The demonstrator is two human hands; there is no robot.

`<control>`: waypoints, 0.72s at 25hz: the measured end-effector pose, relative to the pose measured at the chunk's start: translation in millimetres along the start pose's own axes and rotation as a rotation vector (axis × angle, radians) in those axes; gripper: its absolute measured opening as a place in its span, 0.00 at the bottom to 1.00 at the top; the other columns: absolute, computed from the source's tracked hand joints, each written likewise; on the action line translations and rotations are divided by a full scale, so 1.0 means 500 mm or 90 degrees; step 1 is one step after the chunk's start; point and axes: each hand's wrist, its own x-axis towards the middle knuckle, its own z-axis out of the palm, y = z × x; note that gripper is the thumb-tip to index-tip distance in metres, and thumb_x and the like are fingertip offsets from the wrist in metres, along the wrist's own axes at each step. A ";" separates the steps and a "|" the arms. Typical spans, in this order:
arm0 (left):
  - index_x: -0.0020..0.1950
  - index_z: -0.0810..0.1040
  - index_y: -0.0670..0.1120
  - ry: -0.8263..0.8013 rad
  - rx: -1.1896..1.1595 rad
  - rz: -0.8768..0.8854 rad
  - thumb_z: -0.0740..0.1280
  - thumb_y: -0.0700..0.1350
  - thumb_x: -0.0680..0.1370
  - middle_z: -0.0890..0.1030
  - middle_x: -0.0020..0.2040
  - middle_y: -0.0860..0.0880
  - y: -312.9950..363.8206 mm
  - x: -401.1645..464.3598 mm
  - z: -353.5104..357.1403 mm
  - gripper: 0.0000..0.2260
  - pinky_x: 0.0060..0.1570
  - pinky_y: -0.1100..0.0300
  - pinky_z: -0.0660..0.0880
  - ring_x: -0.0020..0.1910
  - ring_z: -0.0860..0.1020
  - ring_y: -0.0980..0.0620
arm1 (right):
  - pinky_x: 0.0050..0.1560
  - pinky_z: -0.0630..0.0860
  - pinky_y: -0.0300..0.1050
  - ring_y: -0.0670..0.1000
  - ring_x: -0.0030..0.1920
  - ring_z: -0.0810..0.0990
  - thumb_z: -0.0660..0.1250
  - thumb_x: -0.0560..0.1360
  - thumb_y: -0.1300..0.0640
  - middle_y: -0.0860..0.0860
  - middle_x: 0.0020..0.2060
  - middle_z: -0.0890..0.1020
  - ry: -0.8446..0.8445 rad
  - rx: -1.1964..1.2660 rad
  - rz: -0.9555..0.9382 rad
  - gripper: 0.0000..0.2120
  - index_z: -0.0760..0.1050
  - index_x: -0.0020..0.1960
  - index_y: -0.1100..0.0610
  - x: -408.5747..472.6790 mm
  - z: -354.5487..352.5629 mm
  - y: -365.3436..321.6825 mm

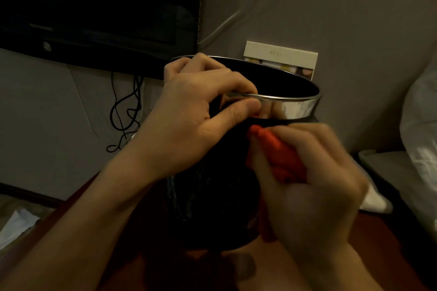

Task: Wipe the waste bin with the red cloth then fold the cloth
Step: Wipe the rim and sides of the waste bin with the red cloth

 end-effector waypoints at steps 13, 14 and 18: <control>0.50 0.76 0.60 -0.003 -0.007 -0.017 0.64 0.57 0.75 0.74 0.47 0.60 -0.005 0.002 -0.001 0.05 0.64 0.60 0.56 0.56 0.71 0.59 | 0.48 0.70 0.29 0.44 0.44 0.77 0.74 0.76 0.56 0.49 0.44 0.80 0.020 0.009 0.030 0.07 0.83 0.47 0.61 0.016 -0.021 0.018; 0.50 0.76 0.61 -0.005 -0.010 -0.016 0.64 0.57 0.75 0.73 0.48 0.59 -0.008 0.002 -0.002 0.06 0.65 0.60 0.56 0.56 0.71 0.59 | 0.48 0.70 0.29 0.44 0.43 0.77 0.74 0.76 0.57 0.50 0.44 0.80 -0.003 0.011 0.025 0.07 0.83 0.47 0.61 0.008 -0.011 0.012; 0.49 0.75 0.63 -0.020 -0.031 -0.026 0.64 0.58 0.74 0.73 0.48 0.59 -0.015 0.000 -0.013 0.05 0.63 0.60 0.59 0.57 0.71 0.55 | 0.47 0.71 0.28 0.44 0.43 0.78 0.75 0.75 0.58 0.51 0.43 0.82 -0.036 0.014 -0.016 0.06 0.84 0.46 0.61 -0.004 0.003 0.004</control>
